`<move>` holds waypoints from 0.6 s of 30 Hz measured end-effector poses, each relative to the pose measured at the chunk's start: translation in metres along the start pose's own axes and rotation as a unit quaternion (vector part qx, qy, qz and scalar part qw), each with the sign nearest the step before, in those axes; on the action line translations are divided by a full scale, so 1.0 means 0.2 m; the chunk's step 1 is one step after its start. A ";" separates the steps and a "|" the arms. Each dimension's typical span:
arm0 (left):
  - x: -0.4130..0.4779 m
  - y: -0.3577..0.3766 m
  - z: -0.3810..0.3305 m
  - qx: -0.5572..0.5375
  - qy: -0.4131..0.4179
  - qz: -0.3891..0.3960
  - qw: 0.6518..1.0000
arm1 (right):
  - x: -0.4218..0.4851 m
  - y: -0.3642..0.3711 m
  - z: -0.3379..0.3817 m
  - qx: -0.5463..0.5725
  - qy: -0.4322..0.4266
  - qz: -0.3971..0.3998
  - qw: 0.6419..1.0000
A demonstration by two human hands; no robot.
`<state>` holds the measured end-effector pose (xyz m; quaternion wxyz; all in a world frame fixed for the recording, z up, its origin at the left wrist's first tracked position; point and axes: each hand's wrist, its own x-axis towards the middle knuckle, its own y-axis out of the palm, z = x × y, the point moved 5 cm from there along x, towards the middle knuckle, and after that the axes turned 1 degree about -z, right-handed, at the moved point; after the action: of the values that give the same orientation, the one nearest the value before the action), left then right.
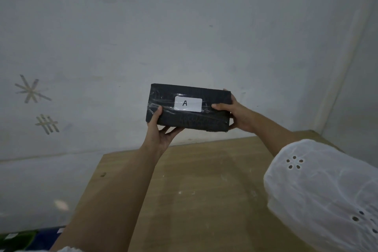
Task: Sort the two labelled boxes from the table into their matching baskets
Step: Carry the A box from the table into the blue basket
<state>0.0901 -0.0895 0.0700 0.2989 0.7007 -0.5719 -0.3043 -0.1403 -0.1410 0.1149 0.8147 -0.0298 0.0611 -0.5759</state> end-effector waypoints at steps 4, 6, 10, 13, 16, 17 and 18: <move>0.01 0.02 0.02 -0.027 -0.005 -0.009 1.000 | 0.01 0.05 -0.10 0.061 0.016 -0.005 0.998; 0.02 0.01 0.02 0.000 -0.015 -0.005 1.000 | 0.02 0.05 -0.12 0.091 0.014 -0.018 0.996; 0.04 -0.06 -0.01 0.132 -0.062 -0.038 0.989 | 0.03 0.02 -0.12 0.144 0.023 -0.039 0.989; 0.05 -0.11 -0.03 0.222 -0.062 -0.053 0.972 | 0.04 0.01 -0.11 0.141 0.043 -0.035 0.988; 0.05 -0.15 -0.04 0.268 -0.056 -0.061 0.960 | 0.06 0.01 -0.13 0.138 0.064 -0.035 0.988; 0.05 -0.16 -0.04 0.279 -0.048 -0.065 0.957 | 0.06 0.01 -0.14 0.144 0.074 -0.036 0.986; 0.05 -0.17 -0.05 0.285 -0.040 -0.066 0.955 | 0.06 0.02 -0.15 0.149 0.085 -0.035 0.985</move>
<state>0.1203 -0.0925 0.0496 0.0424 0.7803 -0.5987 -0.1757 -0.1357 -0.1505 0.0836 0.7810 0.1388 0.0423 -0.6075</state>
